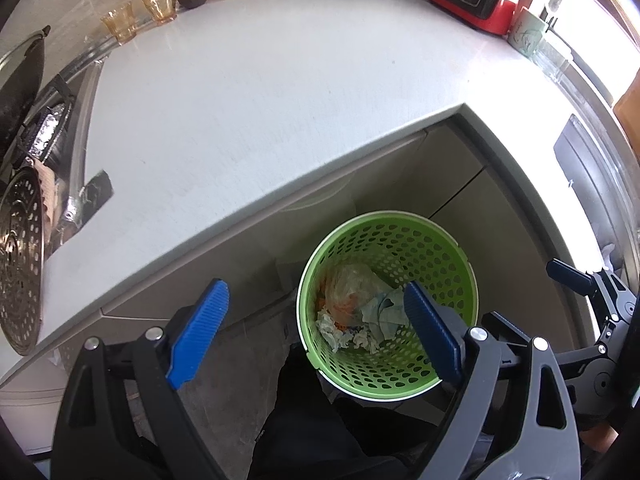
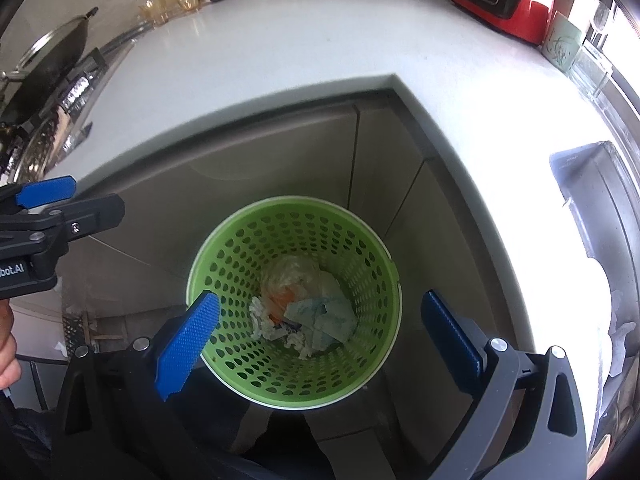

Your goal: Collect trash

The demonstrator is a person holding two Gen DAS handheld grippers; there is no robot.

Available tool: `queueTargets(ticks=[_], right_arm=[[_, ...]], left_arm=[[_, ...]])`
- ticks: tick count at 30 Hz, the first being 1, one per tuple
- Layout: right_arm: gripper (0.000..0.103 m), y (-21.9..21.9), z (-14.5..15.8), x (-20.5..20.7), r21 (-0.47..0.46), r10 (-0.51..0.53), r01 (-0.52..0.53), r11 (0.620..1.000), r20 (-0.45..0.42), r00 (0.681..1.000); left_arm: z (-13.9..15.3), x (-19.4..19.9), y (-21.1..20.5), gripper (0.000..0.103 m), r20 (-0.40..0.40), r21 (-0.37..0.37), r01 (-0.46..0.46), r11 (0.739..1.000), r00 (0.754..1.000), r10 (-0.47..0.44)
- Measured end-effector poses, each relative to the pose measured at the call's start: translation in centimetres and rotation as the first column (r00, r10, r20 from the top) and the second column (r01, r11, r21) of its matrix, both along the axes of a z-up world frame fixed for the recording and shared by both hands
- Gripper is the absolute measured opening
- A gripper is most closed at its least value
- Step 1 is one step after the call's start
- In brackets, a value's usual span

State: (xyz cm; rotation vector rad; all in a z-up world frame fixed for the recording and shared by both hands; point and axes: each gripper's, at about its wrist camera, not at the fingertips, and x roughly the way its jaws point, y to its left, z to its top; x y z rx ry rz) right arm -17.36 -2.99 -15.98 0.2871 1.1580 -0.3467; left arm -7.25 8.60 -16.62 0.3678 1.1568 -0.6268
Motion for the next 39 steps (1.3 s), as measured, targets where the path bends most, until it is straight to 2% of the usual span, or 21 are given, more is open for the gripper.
queueTargets(ticks=[5, 11, 14, 26, 28, 31, 35, 39], right_arm=[[0.1, 0.0, 2.1, 0.1, -0.019, 0.008, -0.007, 1.0, 0.043, 0.999], [0.1, -0.4, 5.6, 0.0, -0.057, 0.016, -0.008, 0.998, 0.142, 0.99], [0.101, -0.6, 7.2, -0.1, -0.07, 0.024, -0.011, 0.997, 0.188, 0.982], [0.101, 0.1, 11.3, -1.0, -0.122, 0.066, -0.032, 0.992, 0.291, 0.955], [0.101, 0.2, 12.5, -1.0, -0.143, 0.083, -0.039, 0.989, 0.313, 0.946], [0.101, 0.4, 14.4, -0.8, -0.173, 0.103, -0.043, 0.984, 0.356, 0.929], [0.101, 0.9, 18.1, -0.5, -0.208, 0.148, -0.059, 0.976, 0.441, 0.885], [0.101, 1.5, 21.4, -0.2, -0.252, 0.189, -0.068, 0.965, 0.497, 0.847]], left_arm=[[1.7, -0.2, 0.1, 0.086, 0.045, -0.019, -0.02, 1.0, 0.999, 0.021], [5.5, -0.6, 0.8, 0.086, 0.124, -0.071, -0.052, 0.996, 0.99, 0.061], [7.5, -0.9, 1.0, 0.092, 0.171, -0.102, -0.067, 0.993, 0.982, 0.083], [10.5, -2.6, 2.6, 0.092, 0.236, -0.15, -0.122, 0.981, 0.959, 0.155], [11.6, -2.6, 3.2, 0.094, 0.264, -0.161, -0.144, 0.976, 0.947, 0.183], [14.0, -2.7, 4.1, 0.095, 0.327, -0.192, -0.176, 0.966, 0.916, 0.232], [17.4, -2.5, 5.2, 0.095, 0.402, -0.238, -0.226, 0.945, 0.862, 0.308], [20.0, -2.3, 6.4, 0.095, 0.437, -0.289, -0.266, 0.92, 0.818, 0.374]])
